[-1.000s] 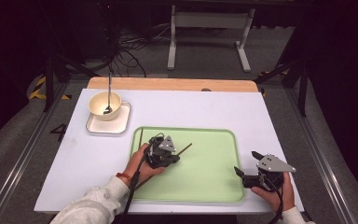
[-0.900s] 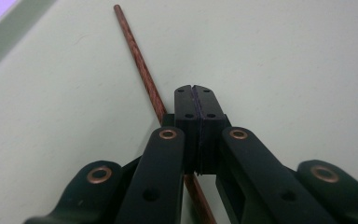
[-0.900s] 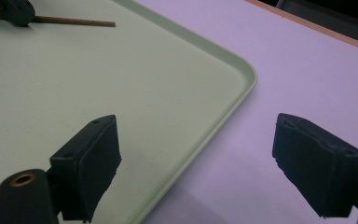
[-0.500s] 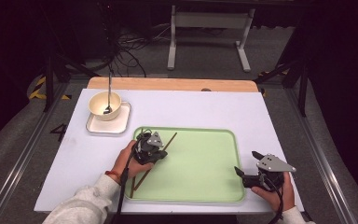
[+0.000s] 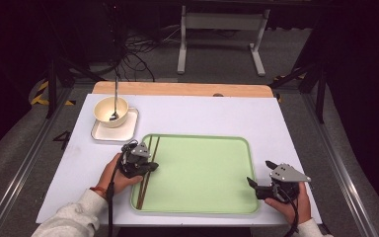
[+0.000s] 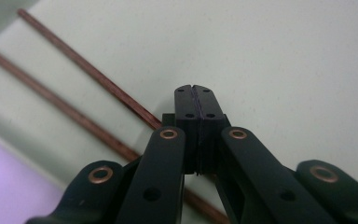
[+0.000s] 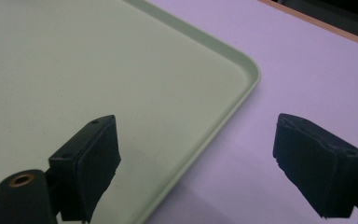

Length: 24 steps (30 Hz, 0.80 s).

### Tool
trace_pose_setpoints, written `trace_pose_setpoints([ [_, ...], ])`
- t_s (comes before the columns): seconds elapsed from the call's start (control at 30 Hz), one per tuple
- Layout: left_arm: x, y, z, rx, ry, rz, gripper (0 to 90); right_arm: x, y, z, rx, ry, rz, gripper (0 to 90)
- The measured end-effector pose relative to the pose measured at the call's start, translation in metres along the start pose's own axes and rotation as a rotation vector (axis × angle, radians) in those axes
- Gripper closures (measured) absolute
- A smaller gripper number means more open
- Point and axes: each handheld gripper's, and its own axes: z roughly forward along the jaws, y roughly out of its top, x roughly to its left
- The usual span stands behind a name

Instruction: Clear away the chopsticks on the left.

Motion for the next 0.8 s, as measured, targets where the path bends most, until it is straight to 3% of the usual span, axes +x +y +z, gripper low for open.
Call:
trace_pose_setpoints([
  [0.3, 0.003, -0.015, -0.010, -0.019, 0.007, -0.001, 90.0, 0.001, 0.000, 0.001, 0.004, 0.002, -0.007, 14.7],
  [0.8, 0.002, -0.014, -0.008, -0.070, 0.009, 0.044, 88.7, 0.000, 0.001, 0.001, -0.003, 0.000, -0.007, 14.4],
])
